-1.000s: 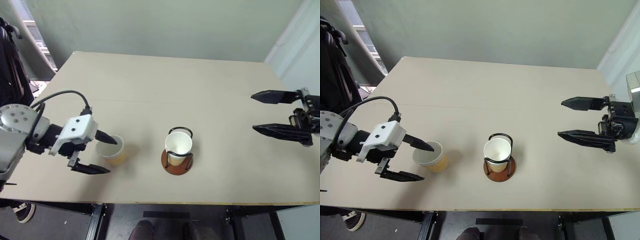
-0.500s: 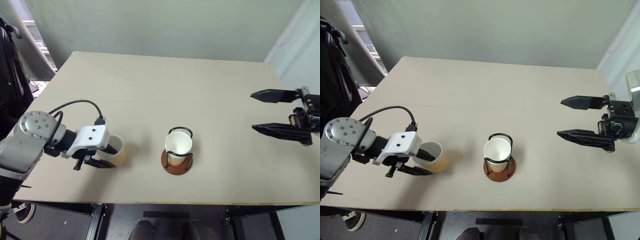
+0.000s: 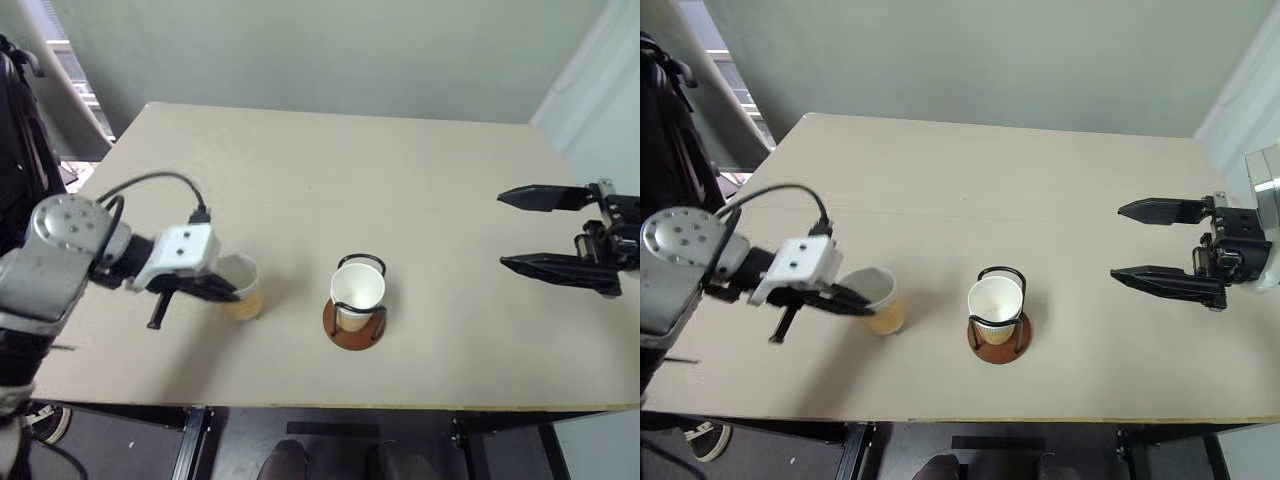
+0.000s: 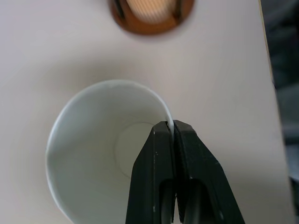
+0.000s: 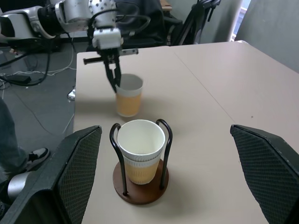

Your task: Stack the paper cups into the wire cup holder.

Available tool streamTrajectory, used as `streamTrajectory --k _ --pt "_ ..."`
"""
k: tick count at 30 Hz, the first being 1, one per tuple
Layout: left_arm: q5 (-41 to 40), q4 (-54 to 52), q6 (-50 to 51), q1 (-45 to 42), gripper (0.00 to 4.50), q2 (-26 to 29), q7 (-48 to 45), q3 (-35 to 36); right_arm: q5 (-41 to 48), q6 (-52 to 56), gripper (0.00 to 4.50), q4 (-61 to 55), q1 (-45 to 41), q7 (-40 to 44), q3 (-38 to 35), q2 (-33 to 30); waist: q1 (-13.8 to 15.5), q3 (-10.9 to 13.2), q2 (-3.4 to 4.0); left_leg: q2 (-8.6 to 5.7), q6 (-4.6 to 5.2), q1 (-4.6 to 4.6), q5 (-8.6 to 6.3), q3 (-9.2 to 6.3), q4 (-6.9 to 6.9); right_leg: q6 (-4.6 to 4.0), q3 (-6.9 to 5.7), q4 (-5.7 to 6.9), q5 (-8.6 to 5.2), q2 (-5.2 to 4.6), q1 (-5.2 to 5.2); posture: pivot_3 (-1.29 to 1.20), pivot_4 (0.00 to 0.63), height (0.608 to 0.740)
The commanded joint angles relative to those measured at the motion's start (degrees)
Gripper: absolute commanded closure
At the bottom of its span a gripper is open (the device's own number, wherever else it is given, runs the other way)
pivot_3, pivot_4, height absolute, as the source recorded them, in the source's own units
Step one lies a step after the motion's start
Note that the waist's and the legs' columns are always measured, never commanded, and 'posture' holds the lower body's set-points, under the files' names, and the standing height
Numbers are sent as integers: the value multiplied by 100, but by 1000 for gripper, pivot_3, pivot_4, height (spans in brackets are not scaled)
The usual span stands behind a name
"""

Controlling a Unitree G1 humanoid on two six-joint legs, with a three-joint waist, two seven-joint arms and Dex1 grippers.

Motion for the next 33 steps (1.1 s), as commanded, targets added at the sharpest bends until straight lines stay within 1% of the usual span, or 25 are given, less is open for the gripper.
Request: streamTrajectory --k 1,3,5,7,8,10,13,17,18,21,25,33 --pt "-296 188 110 -1058 4443 -547 -55 0 148 -54 0 25 -191 -20 -209 34 37 0 0 -2 0 -1 0 1 3 0 0 1 0 -3 2 0 150 740" --pt "-329 474 46 -1943 4443 -1207 -87 -216 181 -54 0 44 -302 -20 -134 82 54 0 0 -3 1 -4 0 3 11 1 0 0 1 -4 4 0 150 740" --pt "-522 625 49 -2575 4443 -1742 -209 -301 198 -36 0 34 -347 -16 -110 104 64 2 -4 -6 3 -9 -2 14 26 5 -3 -7 3 -6 13 0 150 740" --pt "-960 613 64 -2923 4443 -2033 -282 -386 191 -14 0 14 -337 -23 -138 104 61 2 -3 -11 6 -13 -4 21 35 7 -3 -9 4 -6 17 0 150 740" --pt "-1195 568 48 -3007 4443 -2080 -292 -456 188 -7 0 -4 -318 -44 -163 103 54 2 -3 -11 7 -15 -4 30 35 13 -2 -6 7 -4 18 0 150 740" --pt "-1583 440 -38 -3057 4443 -2052 -292 -684 210 23 0 -59 -255 -101 -250 96 14 1 1 -7 9 -20 -5 47 32 26 -5 -6 14 4 18 0 150 740" --pt "-1937 308 -167 -3054 4443 -1897 -292 -1067 242 80 0 -178 -83 -202 -415 79 7 3 2 -5 11 -16 -6 69 29 36 -2 -12 19 5 17 0 150 740" --pt "-2210 125 -442 -2960 4443 -1415 -292 -1648 297 150 0 -320 142 -307 -646 53 12 4 3 -2 15 -7 -8 50 39 48 11 -30 21 2 16 0 150 740" --pt "-2194 104 -529 -2940 4443 -1326 -292 -1790 302 162 0 -341 179 -325 -691 48 10 4 3 -2 16 -2 -9 44 39 50 23 -29 20 1 17 0 150 740" --pt "-1758 191 -894 -2916 4443 -1256 -292 -2140 338 197 0 -419 251 -384 -772 58 32 4 3 -6 20 3 -11 39 52 55 70 -25 22 5 25 0 150 740" --pt "-1624 265 -974 -2929 4443 -1396 -292 -2257 376 228 0 -493 347 -438 -858 50 35 4 2 -10 36 2 -19 28 74 74 103 -24 29 9 30 0 150 740" --pt "-1124 411 -1217 -2860 4443 -1478 -292 -2422 373 219 0 -505 420 -438 -917 42 27 4 2 -13 48 2 -26 48 74 81 117 -28 26 17 26 0 150 740"
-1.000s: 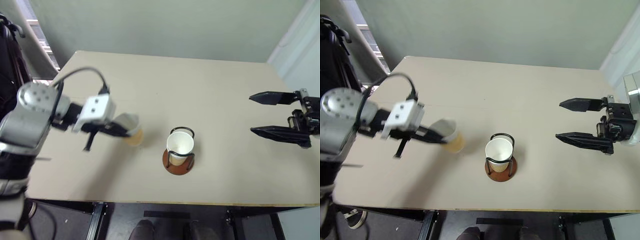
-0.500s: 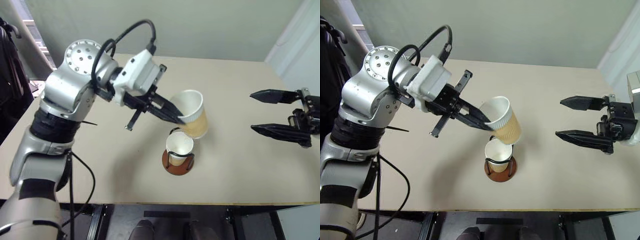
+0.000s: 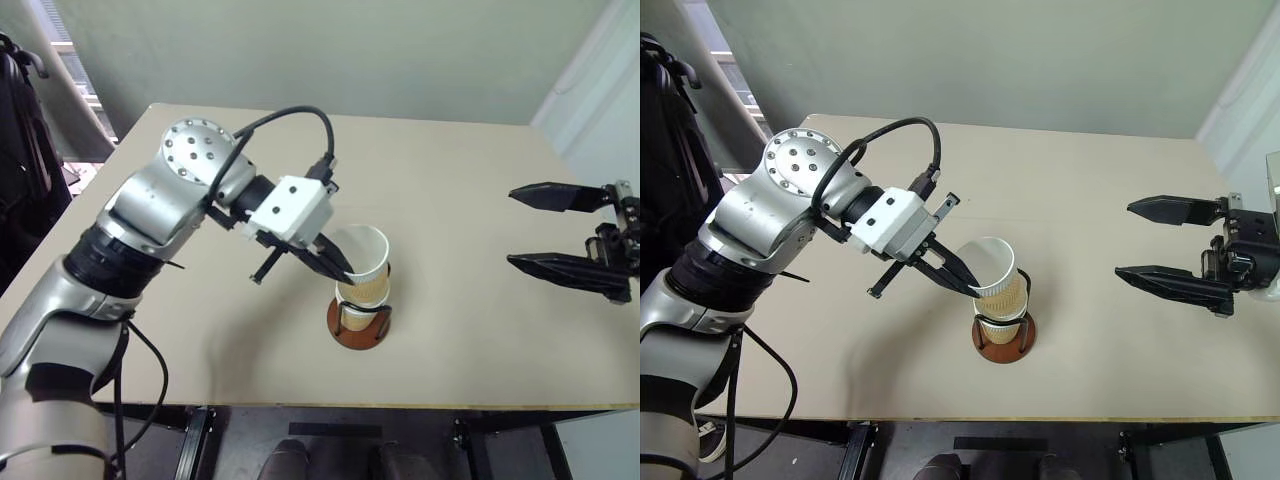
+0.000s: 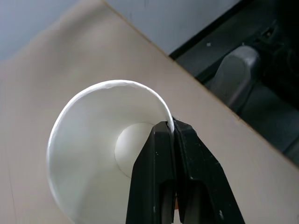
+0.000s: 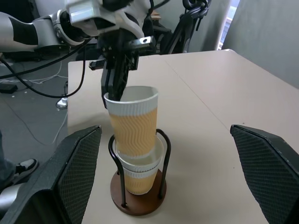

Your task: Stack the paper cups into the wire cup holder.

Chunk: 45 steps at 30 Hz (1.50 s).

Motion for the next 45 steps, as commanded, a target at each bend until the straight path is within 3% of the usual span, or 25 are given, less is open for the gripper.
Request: streamTrajectory --k 1,11,12,14,25,28,36,42,45 --pt "156 -14 -146 -12 4443 -42 -200 25 83 -35 0 -78 2 -34 -258 -78 0 0 0 0 1 0 -1 1 0 0 1 0 0 0 0 0 150 740" --pt "224 -97 33 83 4443 -259 -200 102 78 -43 0 -86 -9 -33 -217 -73 6 0 0 0 3 0 -2 2 0 1 2 0 0 -1 1 0 150 740" --pt "176 -110 127 74 4269 -259 -200 117 76 -42 0 -83 -8 -30 -216 -74 6 0 0 0 3 -1 -2 3 1 1 2 -1 0 -1 1 0 150 740" --pt "157 -123 192 75 3860 -254 -200 123 74 -41 0 -82 -9 -34 -210 -74 3 0 0 0 4 -2 -2 7 1 1 2 -1 0 -1 0 0 150 740" --pt "423 -113 97 196 22 -357 -147 370 21 -99 0 -44 -49 -20 -109 -39 5 0 0 0 4 0 -2 7 0 2 3 -1 -1 0 0 0 150 740" --pt "578 58 221 253 22 -413 337 836 -16 -148 0 17 -129 -9 -3 -22 0 0 0 -1 4 0 -2 9 1 3 3 -1 -1 0 0 0 150 740" --pt "695 -38 1736 689 22 -130 2090 2248 -312 -361 0 273 -275 49 308 -10 -48 0 1 2 4 3 -2 54 -3 3 3 3 -2 3 -8 0 150 740" --pt "2039 1201 3125 671 22 -192 5069 2906 -896 -697 0 715 -371 -50 634 90 -57 0 1 8 4 10 -2 71 -1 5 4 8 -1 -3 -9 0 150 740" --pt "2336 1742 3300 1018 22 -66 5950 3382 -1197 -869 0 1020 -483 -267 727 246 -89 0 0 9 4 12 -2 73 -5 5 2 13 0 -3 -21 0 150 740"
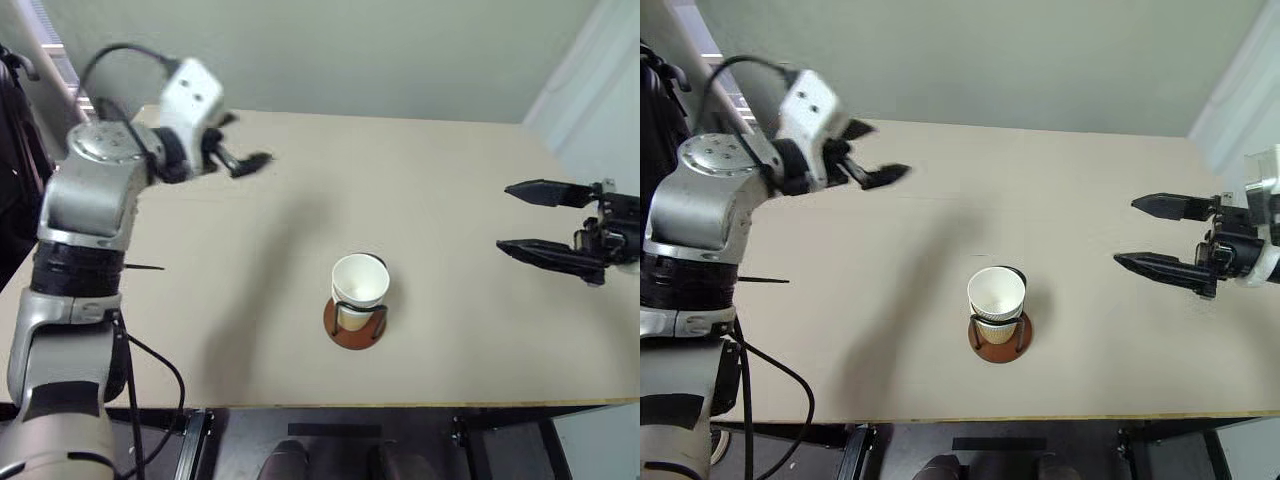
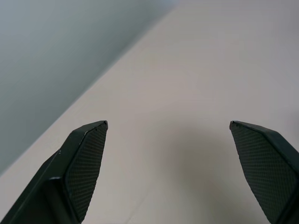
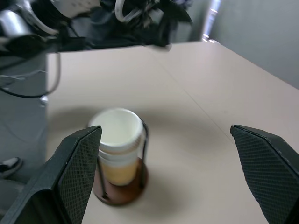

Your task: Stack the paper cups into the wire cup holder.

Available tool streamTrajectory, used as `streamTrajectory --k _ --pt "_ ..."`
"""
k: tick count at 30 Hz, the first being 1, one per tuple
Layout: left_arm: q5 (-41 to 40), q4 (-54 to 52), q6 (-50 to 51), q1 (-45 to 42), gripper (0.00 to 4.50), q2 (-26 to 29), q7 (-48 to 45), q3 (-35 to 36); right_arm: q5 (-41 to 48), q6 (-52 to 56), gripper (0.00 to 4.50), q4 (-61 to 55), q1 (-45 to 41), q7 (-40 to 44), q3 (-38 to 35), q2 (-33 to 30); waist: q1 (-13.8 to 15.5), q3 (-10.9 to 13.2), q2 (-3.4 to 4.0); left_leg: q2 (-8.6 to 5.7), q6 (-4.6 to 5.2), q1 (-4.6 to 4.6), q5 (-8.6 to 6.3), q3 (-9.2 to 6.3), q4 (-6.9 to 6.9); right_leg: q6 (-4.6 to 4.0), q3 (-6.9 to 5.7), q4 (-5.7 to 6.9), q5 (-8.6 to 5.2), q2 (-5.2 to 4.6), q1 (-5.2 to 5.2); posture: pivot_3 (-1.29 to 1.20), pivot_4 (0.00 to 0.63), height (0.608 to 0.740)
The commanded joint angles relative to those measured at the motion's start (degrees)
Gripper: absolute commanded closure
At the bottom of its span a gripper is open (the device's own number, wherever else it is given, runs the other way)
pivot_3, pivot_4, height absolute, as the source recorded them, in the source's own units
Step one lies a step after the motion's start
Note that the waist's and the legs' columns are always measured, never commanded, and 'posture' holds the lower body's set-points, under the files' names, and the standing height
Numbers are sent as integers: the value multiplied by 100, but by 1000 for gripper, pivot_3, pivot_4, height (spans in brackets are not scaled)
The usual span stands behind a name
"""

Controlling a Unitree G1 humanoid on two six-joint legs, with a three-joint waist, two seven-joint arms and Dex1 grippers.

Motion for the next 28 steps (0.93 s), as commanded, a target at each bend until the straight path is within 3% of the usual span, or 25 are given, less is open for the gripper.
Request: streamTrajectory --k 1,6,13,21,28 --pt "354 424 221 356 22 175 975 669 -338 -292 0 303 -185 -249 7 124 -34 0 0 1 0 3 0 0 -4 1 6 2 1 -2 -10 0 150 740" --pt "340 930 94 1231 22 392 1396 1415 -1188 -920 0 1407 -531 -900 78 450 -46 0 -1 2 -2 0 1 2 -13 2 12 1 1 0 -31 0 150 740" --pt "-190 548 -512 2606 22 355 735 2050 -2133 -1880 0 3104 -737 -1360 151 783 76 -1 -4 5 -7 6 4 0 -29 3 20 13 3 -7 -45 0 150 740" --pt "-154 1310 -1025 3261 22 204 1728 2824 -2802 -2915 0 4488 -1053 -2719 -156 1263 94 -1 -2 9 -7 36 4 12 -30 -4 30 35 6 -14 -35 0 150 740" --pt "-167 1536 -1341 3399 22 77 2120 3003 -2967 -3401 0 5078 -1007 -3071 -185 1423 111 -1 -2 9 -7 41 4 16 -33 -12 32 37 7 -15 -32 0 150 740"
